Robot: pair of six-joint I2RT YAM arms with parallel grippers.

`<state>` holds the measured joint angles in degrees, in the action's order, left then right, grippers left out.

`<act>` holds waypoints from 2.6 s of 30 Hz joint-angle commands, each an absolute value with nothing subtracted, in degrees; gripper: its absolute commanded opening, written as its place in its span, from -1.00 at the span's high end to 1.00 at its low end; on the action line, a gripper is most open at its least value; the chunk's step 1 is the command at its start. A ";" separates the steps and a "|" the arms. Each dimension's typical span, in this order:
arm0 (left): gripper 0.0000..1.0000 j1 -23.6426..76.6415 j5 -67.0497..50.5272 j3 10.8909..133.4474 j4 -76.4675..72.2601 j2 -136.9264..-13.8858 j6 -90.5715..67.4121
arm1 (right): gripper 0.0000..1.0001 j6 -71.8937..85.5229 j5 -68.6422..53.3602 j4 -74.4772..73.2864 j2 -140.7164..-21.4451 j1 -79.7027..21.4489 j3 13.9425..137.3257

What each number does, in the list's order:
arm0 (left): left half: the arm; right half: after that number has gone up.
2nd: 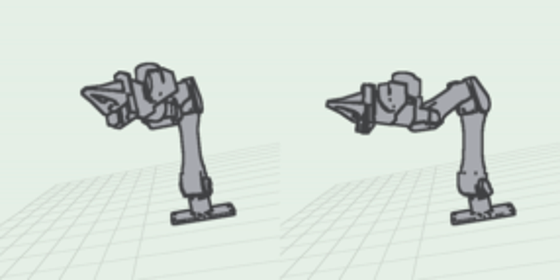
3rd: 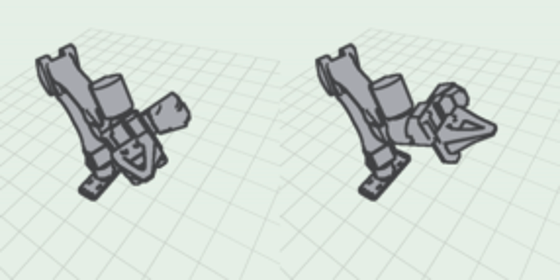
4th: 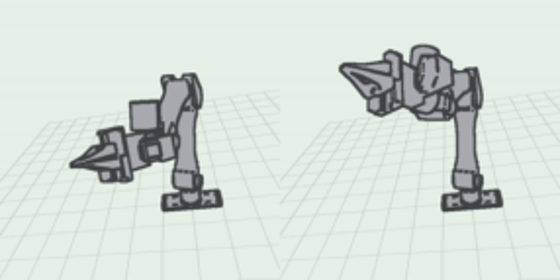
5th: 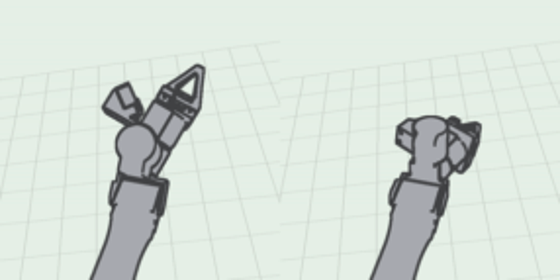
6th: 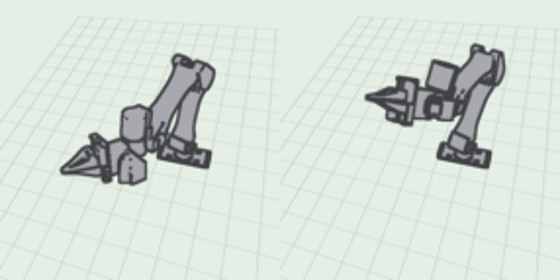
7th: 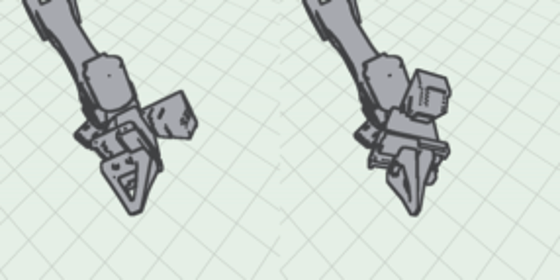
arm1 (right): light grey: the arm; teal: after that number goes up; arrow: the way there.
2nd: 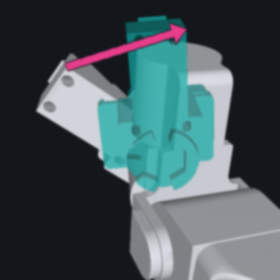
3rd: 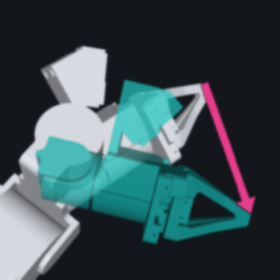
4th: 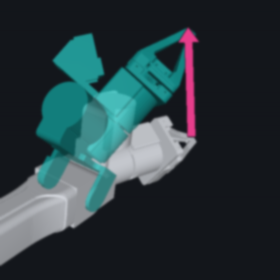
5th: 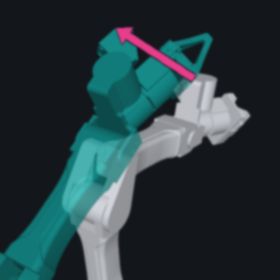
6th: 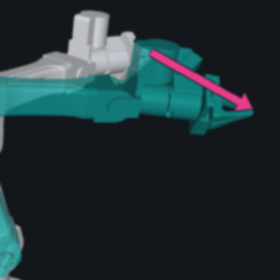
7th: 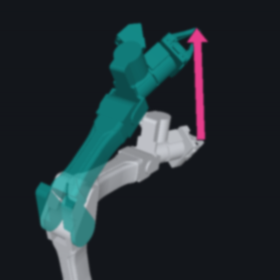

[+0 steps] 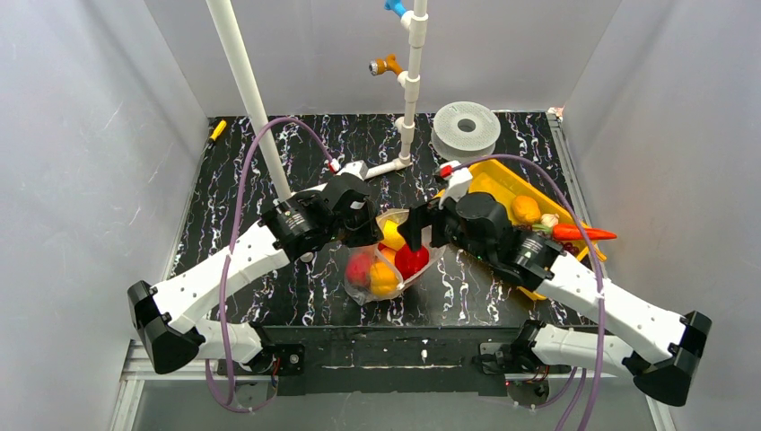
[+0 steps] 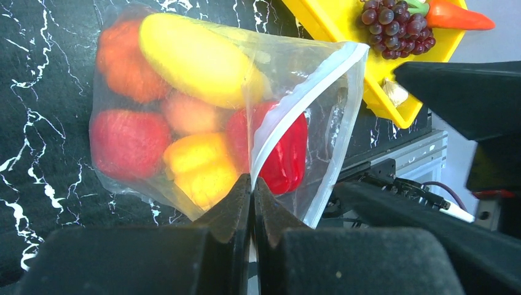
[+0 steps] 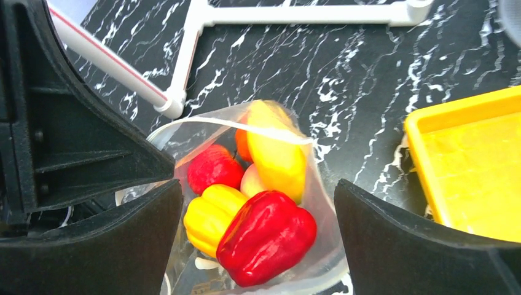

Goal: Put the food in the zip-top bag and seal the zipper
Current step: Place the fake vegetable in the zipper food storage bag, then pick up the fake vegetable from the bin.

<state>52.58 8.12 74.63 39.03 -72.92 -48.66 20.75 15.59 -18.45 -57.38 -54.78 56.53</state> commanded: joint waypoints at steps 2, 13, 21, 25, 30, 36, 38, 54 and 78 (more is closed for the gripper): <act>1.00 52.31 9.06 75.08 39.38 -70.26 -48.91 | -0.97 19.87 26.21 -19.42 -51.99 -54.87 58.33; 1.00 52.30 8.71 73.63 39.09 -69.69 -49.45 | -0.97 21.54 44.45 -21.12 -42.23 -51.63 54.04; 1.00 52.32 8.28 74.65 39.14 -70.38 -49.07 | -0.97 28.46 41.73 -26.99 -42.39 -40.92 53.35; 1.00 52.30 8.23 75.12 39.05 -70.97 -48.80 | -0.97 31.03 34.35 -29.54 -46.27 -29.46 53.16; 1.00 52.30 7.94 74.77 39.11 -71.07 -48.78 | -0.97 31.48 32.02 -29.18 -54.74 -19.07 54.01; 1.00 52.32 7.62 75.17 39.02 -71.41 -48.99 | -0.96 36.94 31.56 -33.73 -70.23 -11.61 60.59; 1.00 52.35 7.93 75.04 39.04 -71.45 -48.87 | -0.95 36.82 31.73 -33.39 -75.20 -11.05 62.48; 1.00 52.30 8.01 72.75 39.81 -70.48 -49.82 | -0.93 35.23 44.12 -40.07 -103.11 -6.12 77.59; 1.00 52.32 7.50 74.84 40.78 -72.58 -49.61 | -0.86 34.49 36.81 -41.86 -108.93 -3.70 79.37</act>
